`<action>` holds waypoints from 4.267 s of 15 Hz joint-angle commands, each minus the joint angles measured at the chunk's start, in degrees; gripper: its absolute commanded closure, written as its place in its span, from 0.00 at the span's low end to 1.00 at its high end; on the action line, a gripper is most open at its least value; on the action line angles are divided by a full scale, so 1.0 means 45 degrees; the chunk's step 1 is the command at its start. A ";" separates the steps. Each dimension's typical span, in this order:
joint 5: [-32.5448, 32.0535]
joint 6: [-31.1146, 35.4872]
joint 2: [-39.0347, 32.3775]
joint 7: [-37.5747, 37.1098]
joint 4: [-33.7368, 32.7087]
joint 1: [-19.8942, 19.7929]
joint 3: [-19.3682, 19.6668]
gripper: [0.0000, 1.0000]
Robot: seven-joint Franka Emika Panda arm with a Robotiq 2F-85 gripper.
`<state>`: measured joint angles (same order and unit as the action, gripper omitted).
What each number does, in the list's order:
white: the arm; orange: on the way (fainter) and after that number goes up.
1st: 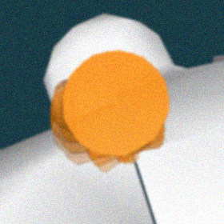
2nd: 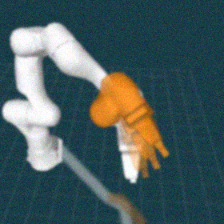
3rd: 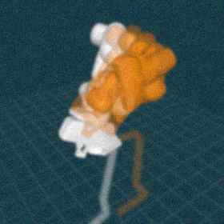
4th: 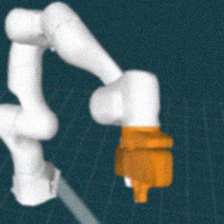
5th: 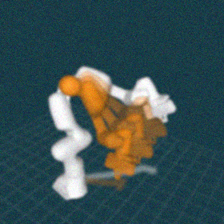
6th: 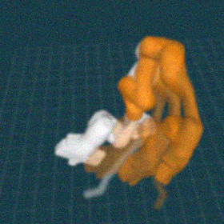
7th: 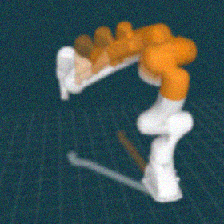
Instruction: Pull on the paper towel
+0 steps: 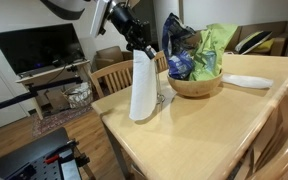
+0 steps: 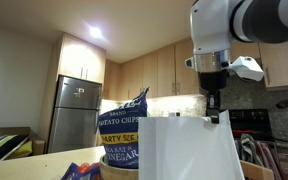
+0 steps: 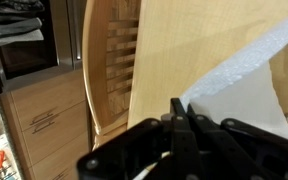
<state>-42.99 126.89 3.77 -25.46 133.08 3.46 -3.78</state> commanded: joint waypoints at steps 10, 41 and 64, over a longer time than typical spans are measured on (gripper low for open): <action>0.0078 -0.0060 0.0491 0.0504 0.1045 -0.0717 0.0571 1.00; -0.0010 0.0000 0.0029 0.0388 0.1133 -0.1223 0.0937 1.00; 0.0080 0.0095 -0.0495 0.0413 0.1271 -0.1332 0.1311 0.73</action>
<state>-43.10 127.32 -0.46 -24.88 138.27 -2.57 1.81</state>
